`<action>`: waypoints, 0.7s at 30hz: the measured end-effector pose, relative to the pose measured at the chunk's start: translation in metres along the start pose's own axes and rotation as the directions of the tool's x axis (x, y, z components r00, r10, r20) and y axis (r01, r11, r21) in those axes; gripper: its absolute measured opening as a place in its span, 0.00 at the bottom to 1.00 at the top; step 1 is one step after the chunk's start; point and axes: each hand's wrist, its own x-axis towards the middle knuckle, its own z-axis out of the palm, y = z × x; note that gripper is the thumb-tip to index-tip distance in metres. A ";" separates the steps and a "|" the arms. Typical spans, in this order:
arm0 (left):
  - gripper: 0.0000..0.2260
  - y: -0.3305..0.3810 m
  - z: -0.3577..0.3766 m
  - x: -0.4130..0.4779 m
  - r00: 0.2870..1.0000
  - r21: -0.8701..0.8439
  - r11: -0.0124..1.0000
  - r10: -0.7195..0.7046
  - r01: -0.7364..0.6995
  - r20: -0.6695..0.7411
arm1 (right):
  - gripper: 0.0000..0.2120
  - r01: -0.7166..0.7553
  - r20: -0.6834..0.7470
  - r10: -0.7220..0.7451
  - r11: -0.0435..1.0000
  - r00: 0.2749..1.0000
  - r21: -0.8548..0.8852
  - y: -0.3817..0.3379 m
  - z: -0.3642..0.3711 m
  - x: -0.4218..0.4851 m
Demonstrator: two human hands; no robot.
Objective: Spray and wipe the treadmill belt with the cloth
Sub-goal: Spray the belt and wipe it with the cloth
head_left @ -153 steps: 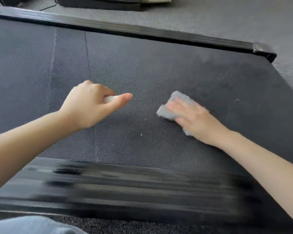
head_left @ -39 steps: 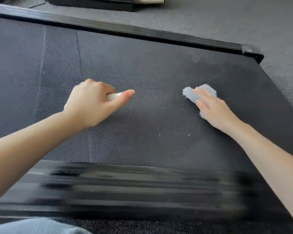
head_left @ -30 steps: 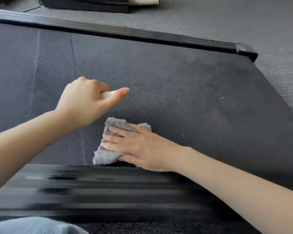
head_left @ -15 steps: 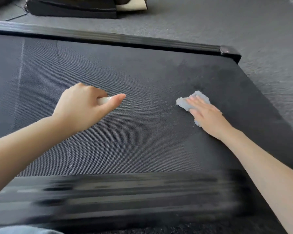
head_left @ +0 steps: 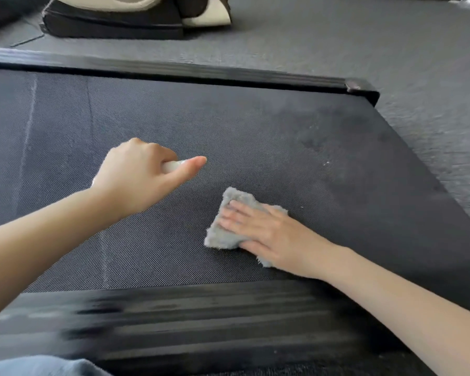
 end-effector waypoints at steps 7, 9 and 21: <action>0.34 -0.010 0.003 -0.007 0.999 0.008 1.000 -0.030 0.030 0.026 | 0.21 -0.574 -0.208 0.548 0.814 0.811 -0.092 0.091 -0.050 -0.025; 0.34 -0.016 0.004 -0.010 0.999 0.010 0.999 -0.043 0.043 0.033 | 0.22 -0.635 -0.202 0.612 0.769 0.764 -0.074 0.095 -0.056 -0.024; 0.31 0.015 0.040 0.018 0.998 0.060 0.998 -0.016 0.020 -0.065 | 0.22 -0.601 -0.228 0.585 0.799 0.778 -0.002 0.103 -0.047 -0.027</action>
